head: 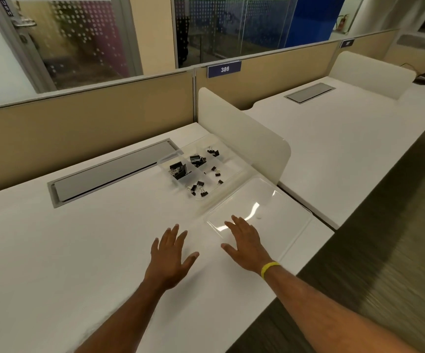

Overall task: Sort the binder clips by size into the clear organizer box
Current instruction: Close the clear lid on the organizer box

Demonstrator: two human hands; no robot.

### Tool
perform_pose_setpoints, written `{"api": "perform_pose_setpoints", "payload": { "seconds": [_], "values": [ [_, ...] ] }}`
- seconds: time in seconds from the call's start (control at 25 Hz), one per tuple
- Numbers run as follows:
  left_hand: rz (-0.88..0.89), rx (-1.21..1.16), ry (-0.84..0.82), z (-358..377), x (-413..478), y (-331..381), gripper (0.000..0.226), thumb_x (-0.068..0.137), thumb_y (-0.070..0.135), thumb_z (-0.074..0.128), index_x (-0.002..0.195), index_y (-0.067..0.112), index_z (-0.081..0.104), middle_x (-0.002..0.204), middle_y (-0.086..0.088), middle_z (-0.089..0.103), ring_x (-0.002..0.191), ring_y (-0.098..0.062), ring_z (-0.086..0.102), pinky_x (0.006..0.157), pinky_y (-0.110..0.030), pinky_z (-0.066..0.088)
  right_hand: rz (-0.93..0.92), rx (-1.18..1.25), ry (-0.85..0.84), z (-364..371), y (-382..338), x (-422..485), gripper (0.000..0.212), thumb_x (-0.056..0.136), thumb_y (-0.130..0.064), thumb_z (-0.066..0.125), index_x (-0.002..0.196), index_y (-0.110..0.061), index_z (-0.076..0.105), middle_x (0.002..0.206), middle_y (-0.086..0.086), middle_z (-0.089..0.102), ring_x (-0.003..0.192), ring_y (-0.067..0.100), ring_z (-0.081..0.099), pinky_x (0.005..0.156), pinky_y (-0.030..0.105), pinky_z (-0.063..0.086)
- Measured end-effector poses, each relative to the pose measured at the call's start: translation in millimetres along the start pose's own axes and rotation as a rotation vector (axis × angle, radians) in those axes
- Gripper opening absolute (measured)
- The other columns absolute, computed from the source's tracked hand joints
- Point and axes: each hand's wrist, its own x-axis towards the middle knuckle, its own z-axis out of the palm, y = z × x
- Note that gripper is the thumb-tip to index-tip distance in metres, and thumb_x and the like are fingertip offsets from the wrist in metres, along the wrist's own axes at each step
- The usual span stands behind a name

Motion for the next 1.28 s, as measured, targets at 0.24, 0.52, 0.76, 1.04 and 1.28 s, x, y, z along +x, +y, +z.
{"api": "perform_pose_setpoints", "payload": {
  "seconds": [0.24, 0.52, 0.76, 1.04, 1.28],
  "values": [
    [0.009, 0.086, -0.011, 6, -21, 4, 0.092, 0.079, 0.079, 0.009, 0.154, 0.027, 0.015, 0.164, 0.000, -0.002, 0.150, -0.020, -0.006, 0.120, -0.048, -0.001, 0.049, -0.096, 0.000, 11, 3, -44, 0.095, 0.076, -0.080, 0.012, 0.153, -0.026, 0.017, 0.164, -0.002, 0.000, 0.151, 0.018, -0.004, 0.119, 0.044, -0.003],
    [0.035, 0.114, -0.037, 27, -6, 25, 0.106, 0.067, 0.086, -0.008, 0.154, 0.028, 0.011, 0.164, -0.001, -0.005, 0.150, -0.020, -0.008, 0.120, -0.049, -0.003, -0.011, -0.236, -0.057, 15, 36, -39, 0.087, 0.079, -0.072, 0.007, 0.154, -0.028, 0.012, 0.164, 0.000, -0.005, 0.151, 0.020, -0.009, 0.120, 0.050, -0.006],
    [-0.049, 0.096, -0.043, 44, 39, 57, 0.106, 0.069, 0.088, -0.002, 0.155, 0.026, 0.010, 0.164, -0.001, -0.004, 0.150, -0.020, -0.007, 0.120, -0.047, -0.002, -0.063, -0.164, -0.039, -13, 93, 3, 0.098, 0.075, -0.085, 0.001, 0.153, -0.027, 0.019, 0.164, -0.001, 0.000, 0.151, 0.018, -0.005, 0.119, 0.047, -0.007],
    [-0.205, 0.024, 0.000, 51, 75, 76, 0.100, 0.072, 0.081, 0.008, 0.154, 0.023, 0.016, 0.163, -0.003, 0.007, 0.150, -0.022, 0.003, 0.120, -0.047, 0.008, -0.010, -0.204, -0.056, -53, 152, 61, 0.083, 0.084, -0.070, 0.040, 0.151, -0.026, 0.022, 0.163, 0.002, 0.002, 0.151, 0.021, -0.004, 0.119, 0.048, -0.004],
    [-0.325, -0.002, 0.075, 57, 83, 88, 0.089, 0.085, 0.074, 0.032, 0.152, 0.016, 0.020, 0.161, -0.003, 0.018, 0.149, -0.020, 0.013, 0.119, -0.047, 0.014, 0.200, -0.166, -0.047, -69, 178, 91, 0.105, 0.070, -0.079, 0.057, 0.152, -0.024, 0.019, 0.161, 0.015, 0.006, 0.150, 0.030, 0.000, 0.118, 0.052, 0.000]
  ]
}}
